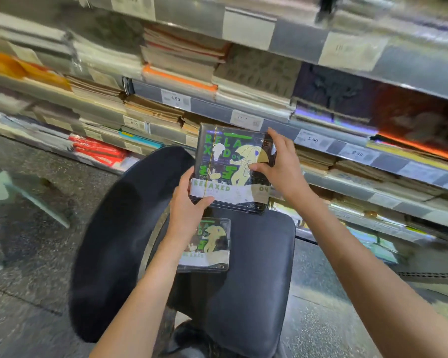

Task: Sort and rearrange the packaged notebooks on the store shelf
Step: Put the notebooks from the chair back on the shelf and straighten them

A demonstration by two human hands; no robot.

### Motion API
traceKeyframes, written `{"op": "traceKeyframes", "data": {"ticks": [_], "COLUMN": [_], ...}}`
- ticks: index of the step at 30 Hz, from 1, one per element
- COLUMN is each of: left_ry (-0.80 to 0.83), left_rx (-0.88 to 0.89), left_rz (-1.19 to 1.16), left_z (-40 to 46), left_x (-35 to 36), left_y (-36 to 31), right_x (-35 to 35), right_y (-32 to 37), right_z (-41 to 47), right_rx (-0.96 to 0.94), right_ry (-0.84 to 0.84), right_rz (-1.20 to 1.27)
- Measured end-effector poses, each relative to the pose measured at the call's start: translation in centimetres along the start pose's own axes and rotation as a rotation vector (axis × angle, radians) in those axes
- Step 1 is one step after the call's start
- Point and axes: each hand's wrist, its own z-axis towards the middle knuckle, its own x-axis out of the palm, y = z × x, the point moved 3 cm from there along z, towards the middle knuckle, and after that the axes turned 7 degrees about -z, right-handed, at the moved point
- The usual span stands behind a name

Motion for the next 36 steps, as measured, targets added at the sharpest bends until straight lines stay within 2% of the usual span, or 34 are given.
{"op": "traceKeyframes", "data": {"ticks": [9, 18, 27, 32, 36], "left_ry": [0.077, 0.104, 0.121, 0.104, 0.106], "left_rx": [0.213, 0.395, 0.504, 0.659, 0.696], "left_rz": [-0.085, -0.088, -0.124, -0.133, -0.128], "left_z": [1.1, 0.6, -0.7, -1.0, 0.1], "left_x": [-0.1, -1.5, -2.5, -3.4, -3.9], "left_y": [-14.4, -26.6, -38.0, -45.1, -49.9], "right_x": [-12.6, -22.1, -31.7, -37.2, -41.1], "right_y": [8.3, 16.1, 23.6, 27.7, 30.2], "right_z": [0.5, -0.9, -2.8, -2.2, -0.9], "right_rx": [-0.119, -0.201, -0.287, -0.341, -0.353], "right_ry": [-0.242, -0.430, -0.547, -0.618, -0.649], "right_rz": [-0.031, -0.034, -0.031, -0.079, -0.072]}}
